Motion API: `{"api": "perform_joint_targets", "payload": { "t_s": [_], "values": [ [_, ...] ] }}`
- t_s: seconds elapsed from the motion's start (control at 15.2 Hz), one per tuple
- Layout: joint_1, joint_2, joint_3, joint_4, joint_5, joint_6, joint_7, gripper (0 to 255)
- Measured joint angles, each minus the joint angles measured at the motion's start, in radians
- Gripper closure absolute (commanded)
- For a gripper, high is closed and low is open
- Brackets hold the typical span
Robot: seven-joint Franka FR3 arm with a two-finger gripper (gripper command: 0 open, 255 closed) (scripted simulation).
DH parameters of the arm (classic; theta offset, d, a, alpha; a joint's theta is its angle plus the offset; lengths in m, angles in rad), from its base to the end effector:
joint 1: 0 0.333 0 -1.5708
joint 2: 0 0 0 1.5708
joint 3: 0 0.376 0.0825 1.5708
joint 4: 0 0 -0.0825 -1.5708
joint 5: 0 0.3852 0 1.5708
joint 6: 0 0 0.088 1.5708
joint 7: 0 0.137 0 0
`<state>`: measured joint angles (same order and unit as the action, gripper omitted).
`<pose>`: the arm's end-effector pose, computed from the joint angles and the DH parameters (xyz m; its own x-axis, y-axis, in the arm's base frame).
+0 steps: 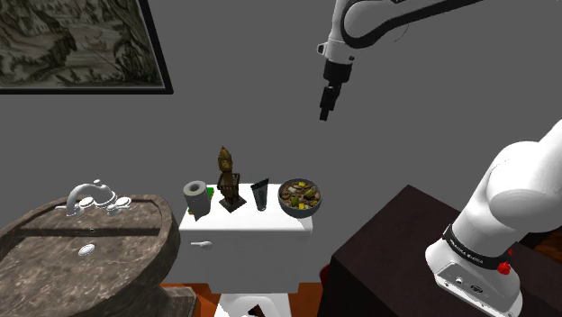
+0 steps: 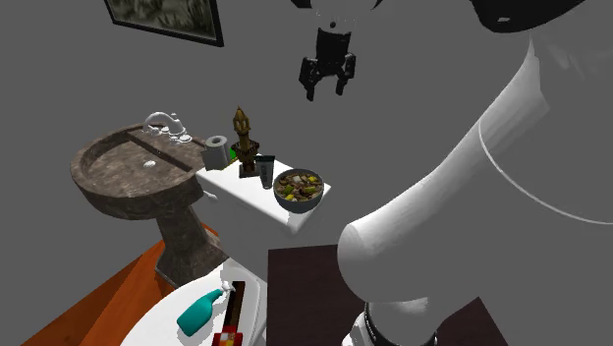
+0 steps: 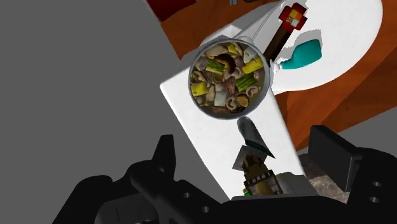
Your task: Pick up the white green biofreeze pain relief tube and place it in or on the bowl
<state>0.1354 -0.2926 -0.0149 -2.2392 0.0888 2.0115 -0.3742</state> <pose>0.4518 0.0619 0.5215 0.8936 0.4397 0.0905 0.4455 -0.8934 -0.0577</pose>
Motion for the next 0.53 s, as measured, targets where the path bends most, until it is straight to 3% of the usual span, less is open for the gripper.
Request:
{"api": "perform_joint_targets", "payload": {
  "t_s": [0.53],
  "values": [
    [0.050,0.282,0.043,0.127,-0.034,0.101,-0.093,0]
  ]
}}
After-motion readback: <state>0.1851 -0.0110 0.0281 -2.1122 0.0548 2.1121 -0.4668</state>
